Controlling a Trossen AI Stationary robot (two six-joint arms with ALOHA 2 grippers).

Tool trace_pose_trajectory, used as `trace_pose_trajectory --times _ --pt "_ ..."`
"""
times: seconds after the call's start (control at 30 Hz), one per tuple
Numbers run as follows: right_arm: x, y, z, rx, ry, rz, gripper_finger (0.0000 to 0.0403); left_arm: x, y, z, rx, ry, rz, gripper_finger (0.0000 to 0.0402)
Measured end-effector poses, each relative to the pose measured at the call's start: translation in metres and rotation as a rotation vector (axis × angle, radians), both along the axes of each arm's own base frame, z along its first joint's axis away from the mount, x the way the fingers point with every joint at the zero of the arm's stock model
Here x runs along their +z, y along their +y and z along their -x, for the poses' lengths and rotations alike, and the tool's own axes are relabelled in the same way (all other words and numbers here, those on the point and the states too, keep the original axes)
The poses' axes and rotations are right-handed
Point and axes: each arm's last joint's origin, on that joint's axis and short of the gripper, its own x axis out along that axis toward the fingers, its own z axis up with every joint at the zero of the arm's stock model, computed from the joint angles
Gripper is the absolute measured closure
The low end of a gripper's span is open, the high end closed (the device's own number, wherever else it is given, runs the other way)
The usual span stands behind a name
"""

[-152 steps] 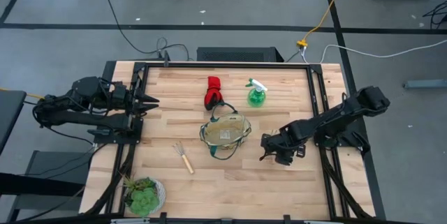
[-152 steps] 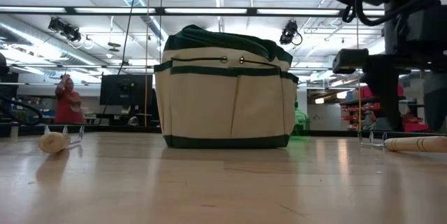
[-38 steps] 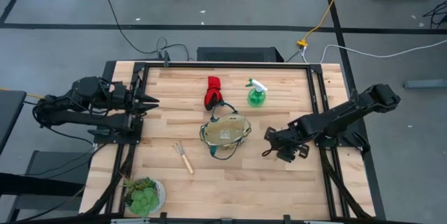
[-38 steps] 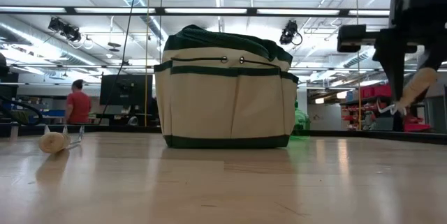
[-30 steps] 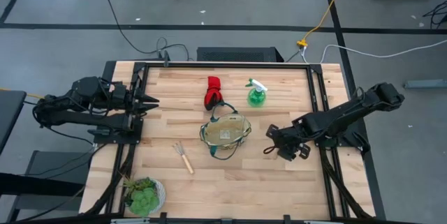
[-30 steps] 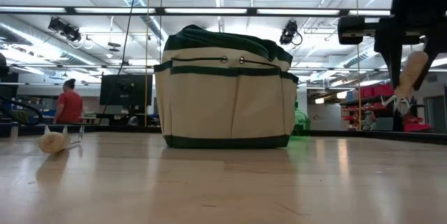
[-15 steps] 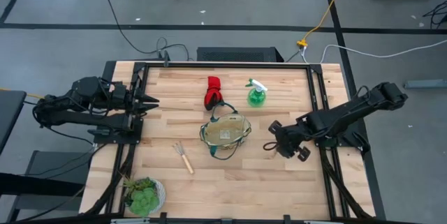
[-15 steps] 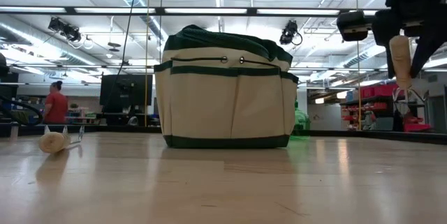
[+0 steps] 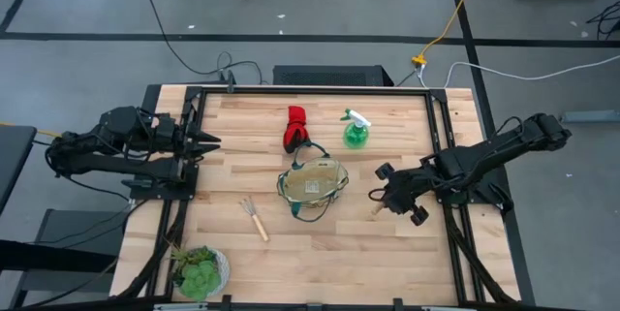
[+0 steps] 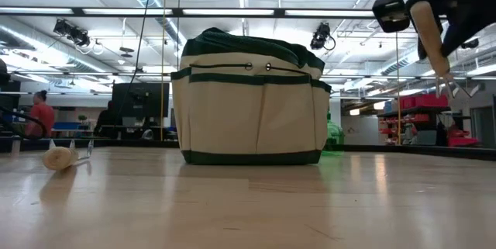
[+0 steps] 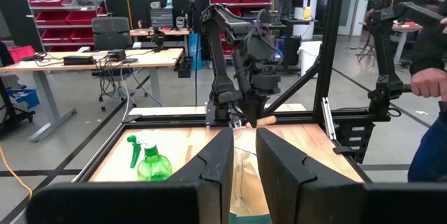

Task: Pick & Place Garden tools in Gardening bag
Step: Put the light brown trowel into the light brown and green gardening bag

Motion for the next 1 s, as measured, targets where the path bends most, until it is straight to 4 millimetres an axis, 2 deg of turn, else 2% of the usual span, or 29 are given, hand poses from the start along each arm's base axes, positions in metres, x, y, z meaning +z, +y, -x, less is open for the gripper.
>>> trace_pose_trajectory --times 0.43,1.0 --pt "0.018 -0.005 0.008 -0.141 -0.122 -0.062 0.0333 0.000 0.000 0.000 0.000 0.000 0.000 0.0330" --pt "0.046 -0.023 0.035 -0.209 -0.279 -0.131 0.0333 0.000 0.000 0.000 0.000 0.000 0.000 0.0330"
